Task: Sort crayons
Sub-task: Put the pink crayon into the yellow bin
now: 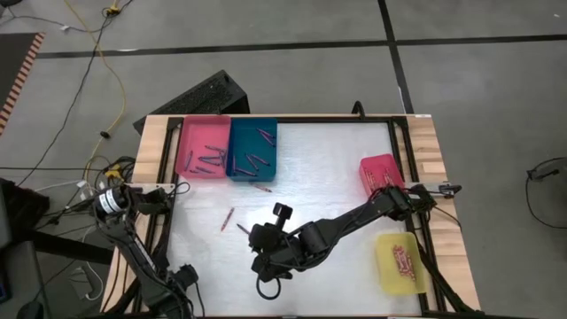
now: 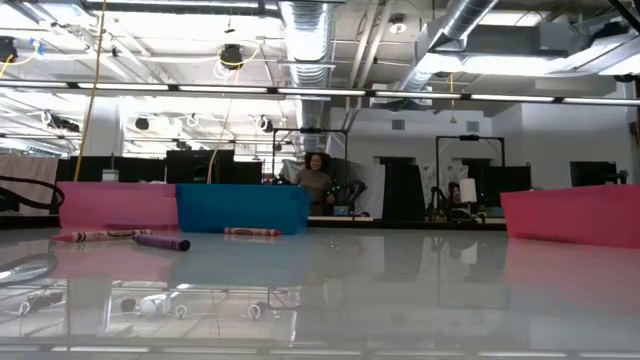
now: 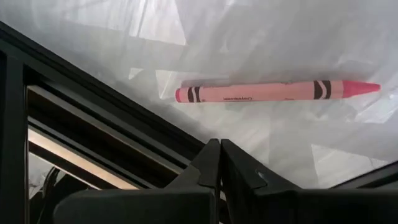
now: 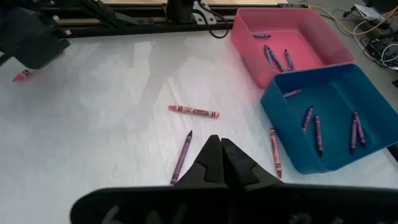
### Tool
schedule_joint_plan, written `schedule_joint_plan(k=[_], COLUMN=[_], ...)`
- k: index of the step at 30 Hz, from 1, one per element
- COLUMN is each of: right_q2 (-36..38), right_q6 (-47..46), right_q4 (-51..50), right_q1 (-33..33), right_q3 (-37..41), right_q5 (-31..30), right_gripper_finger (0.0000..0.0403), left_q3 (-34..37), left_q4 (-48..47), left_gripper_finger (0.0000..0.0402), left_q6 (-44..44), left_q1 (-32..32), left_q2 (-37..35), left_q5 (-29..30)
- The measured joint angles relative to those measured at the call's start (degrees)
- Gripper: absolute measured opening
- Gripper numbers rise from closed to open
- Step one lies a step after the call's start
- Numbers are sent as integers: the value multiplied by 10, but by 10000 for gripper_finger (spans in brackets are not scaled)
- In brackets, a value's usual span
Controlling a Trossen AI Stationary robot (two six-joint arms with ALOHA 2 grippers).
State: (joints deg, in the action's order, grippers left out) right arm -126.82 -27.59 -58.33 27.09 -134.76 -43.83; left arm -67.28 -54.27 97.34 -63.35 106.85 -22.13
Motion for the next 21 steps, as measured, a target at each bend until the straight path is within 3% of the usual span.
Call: schedule_joint_plan(k=[10,15,21], right_q2=[0,0,0], right_q6=[0,0,1], right_q4=[0,-2,-3], right_q1=[2,5,11], right_q3=[0,0,0], right_q5=[0,0,0], right_gripper_finger=[2,2,2], left_q3=[6,34,37], left_q4=[21,82,74], left_gripper_finger=[0,0,0], left_q6=[-9,-8,-36], left_q1=[4,5,16], left_q2=[1,1,1], left_q5=[-1,-1,31])
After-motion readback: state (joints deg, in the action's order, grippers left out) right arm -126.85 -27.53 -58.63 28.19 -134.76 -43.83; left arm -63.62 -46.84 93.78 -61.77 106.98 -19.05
